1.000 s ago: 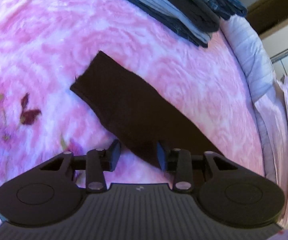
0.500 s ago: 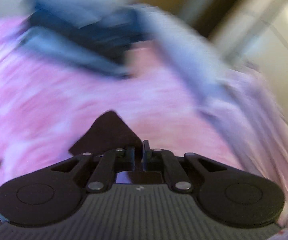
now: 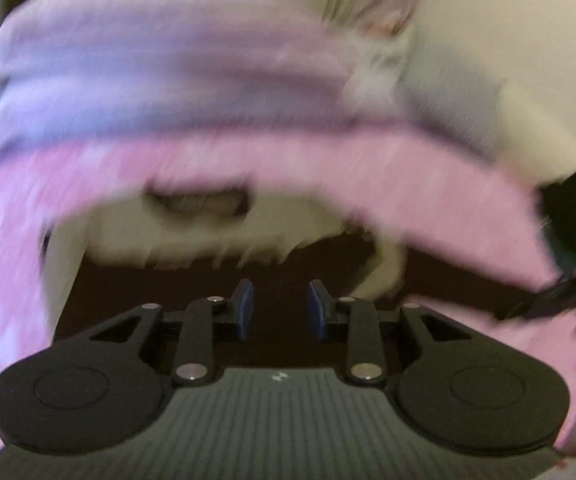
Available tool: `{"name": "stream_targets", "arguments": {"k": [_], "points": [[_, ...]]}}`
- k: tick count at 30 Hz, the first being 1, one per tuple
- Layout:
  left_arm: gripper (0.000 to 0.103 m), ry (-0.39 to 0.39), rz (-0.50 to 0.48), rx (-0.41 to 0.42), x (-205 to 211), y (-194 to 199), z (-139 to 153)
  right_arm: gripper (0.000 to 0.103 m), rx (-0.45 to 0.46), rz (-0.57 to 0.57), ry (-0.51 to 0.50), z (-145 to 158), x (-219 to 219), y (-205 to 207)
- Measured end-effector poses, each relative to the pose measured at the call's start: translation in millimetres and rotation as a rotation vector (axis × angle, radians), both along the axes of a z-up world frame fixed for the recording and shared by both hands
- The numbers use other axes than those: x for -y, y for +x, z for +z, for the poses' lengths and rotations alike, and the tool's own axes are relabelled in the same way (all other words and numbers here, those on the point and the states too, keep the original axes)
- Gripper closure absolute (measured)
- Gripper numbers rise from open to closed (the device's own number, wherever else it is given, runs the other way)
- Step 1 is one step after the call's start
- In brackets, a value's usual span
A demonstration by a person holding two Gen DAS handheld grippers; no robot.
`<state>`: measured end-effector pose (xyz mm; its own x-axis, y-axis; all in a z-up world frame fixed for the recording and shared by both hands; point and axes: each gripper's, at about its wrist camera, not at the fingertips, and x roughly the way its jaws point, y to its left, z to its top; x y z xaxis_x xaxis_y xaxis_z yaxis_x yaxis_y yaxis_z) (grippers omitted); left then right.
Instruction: Fold large clothes
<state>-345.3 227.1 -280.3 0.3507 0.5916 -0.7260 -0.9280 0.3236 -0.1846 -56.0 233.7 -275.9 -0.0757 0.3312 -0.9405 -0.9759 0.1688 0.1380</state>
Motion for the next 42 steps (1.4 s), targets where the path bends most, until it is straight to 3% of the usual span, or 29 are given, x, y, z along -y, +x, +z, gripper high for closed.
{"name": "stream_targets", "arguments": {"k": [4, 8, 13, 17, 21, 23, 25, 26, 29, 32, 35, 40, 41, 42], "points": [[0.075, -0.060, 0.130, -0.164, -4.3, -40.2, -31.8, 0.042, -0.066, -0.005, 0.034, -10.7, -2.0, 5.0], [0.074, -0.042, 0.184, -0.340, -12.4, -78.8, -47.8, 0.042, -0.185, -0.039, 0.099, -22.7, -14.5, -0.5], [0.074, 0.022, 0.055, -0.495, -25.1, -89.2, -68.2, 0.050, -0.378, -0.095, 0.182, -41.2, -43.0, -16.3], [0.074, 0.072, -0.046, -0.557, -31.4, -82.2, -87.1, 0.053, -0.449, -0.161, 0.212, -59.1, -66.4, -26.3], [0.076, 0.096, -0.098, -0.578, -35.4, -81.0, -95.3, 0.056, -0.473, -0.211, 0.194, -79.4, -84.1, -30.2], [0.089, 0.101, -0.128, -0.583, -35.6, -81.9, -99.7, 0.061, -0.479, -0.241, 0.180, -91.9, -92.4, -31.1], [0.094, 0.105, -0.143, -0.586, -36.0, -83.2, -102.6, 0.086, -0.487, -0.272, 0.173, -101.5, -97.3, -32.2], [0.095, 0.102, -0.144, -0.587, -37.4, -84.3, -104.8, 0.103, -0.465, -0.276, 0.182, -101.8, -96.3, -33.4], [0.095, 0.059, -0.104, -0.541, -42.1, -93.4, -107.2, 0.103, -0.341, -0.221, 0.278, -85.1, -82.7, -41.7], [0.094, 0.014, -0.047, -0.498, -46.1, -101.7, -108.4, 0.103, -0.280, -0.208, 0.207, -95.0, -73.2, -44.9], [0.093, -0.025, -0.004, -0.469, -51.8, -103.3, -106.5, 0.103, -0.268, -0.205, 0.216, -96.1, -66.4, -47.4], [0.088, -0.120, 0.076, -0.360, -55.9, -115.6, -92.5, 0.100, -0.414, -0.303, 0.173, -88.6, -59.8, -13.8], [0.086, -0.140, 0.104, -0.323, -54.0, -121.2, -87.3, 0.096, -0.435, -0.330, 0.186, -84.8, -51.4, 0.1], [0.084, -0.157, 0.136, -0.295, -51.2, -126.6, -82.6, 0.085, -0.425, -0.364, 0.187, -80.7, -42.1, 15.1]]}}
